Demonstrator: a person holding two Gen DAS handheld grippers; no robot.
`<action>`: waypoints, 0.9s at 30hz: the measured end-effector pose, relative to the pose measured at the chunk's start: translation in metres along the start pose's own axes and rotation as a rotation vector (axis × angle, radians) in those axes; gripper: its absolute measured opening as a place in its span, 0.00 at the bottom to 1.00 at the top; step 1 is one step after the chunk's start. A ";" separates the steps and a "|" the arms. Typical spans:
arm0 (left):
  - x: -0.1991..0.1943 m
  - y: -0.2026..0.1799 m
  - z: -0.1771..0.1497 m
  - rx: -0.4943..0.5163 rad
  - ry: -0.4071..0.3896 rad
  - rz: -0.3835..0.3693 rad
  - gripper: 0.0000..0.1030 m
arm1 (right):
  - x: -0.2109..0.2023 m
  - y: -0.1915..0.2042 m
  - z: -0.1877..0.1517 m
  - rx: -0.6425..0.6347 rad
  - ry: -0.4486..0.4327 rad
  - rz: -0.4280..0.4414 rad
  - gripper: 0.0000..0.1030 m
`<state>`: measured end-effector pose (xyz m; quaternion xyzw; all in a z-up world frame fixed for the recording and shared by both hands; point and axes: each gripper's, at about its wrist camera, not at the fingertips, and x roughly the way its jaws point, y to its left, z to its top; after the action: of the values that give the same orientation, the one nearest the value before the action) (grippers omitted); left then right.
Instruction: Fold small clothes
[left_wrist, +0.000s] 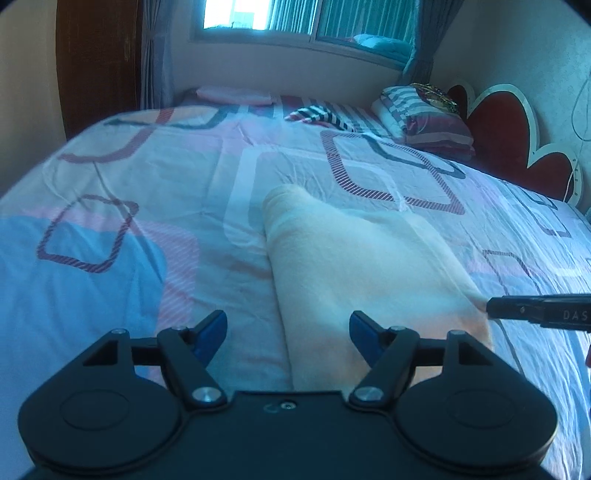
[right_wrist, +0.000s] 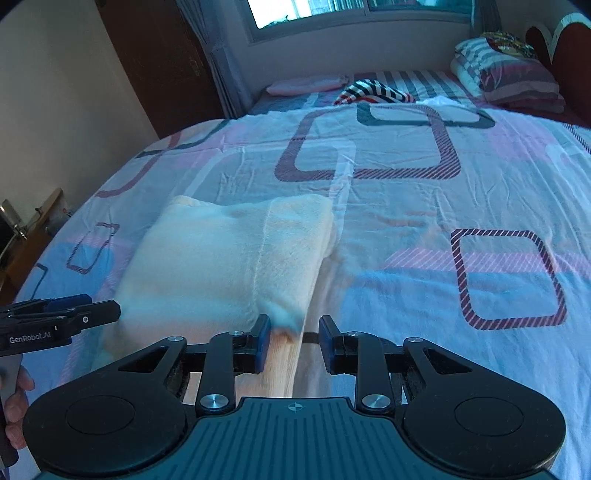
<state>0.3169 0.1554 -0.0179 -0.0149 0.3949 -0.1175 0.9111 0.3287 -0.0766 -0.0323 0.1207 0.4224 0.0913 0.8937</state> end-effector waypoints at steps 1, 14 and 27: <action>-0.006 -0.003 -0.003 0.006 -0.007 0.002 0.70 | -0.006 0.002 -0.002 -0.004 -0.007 0.005 0.27; -0.095 -0.040 -0.070 0.003 -0.171 0.093 1.00 | -0.095 0.017 -0.062 -0.076 -0.129 -0.037 1.00; -0.189 -0.089 -0.125 -0.006 -0.125 0.072 1.00 | -0.206 0.037 -0.153 -0.052 -0.189 -0.137 1.00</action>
<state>0.0836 0.1199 0.0418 -0.0108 0.3378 -0.0824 0.9376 0.0788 -0.0745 0.0360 0.0765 0.3411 0.0291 0.9365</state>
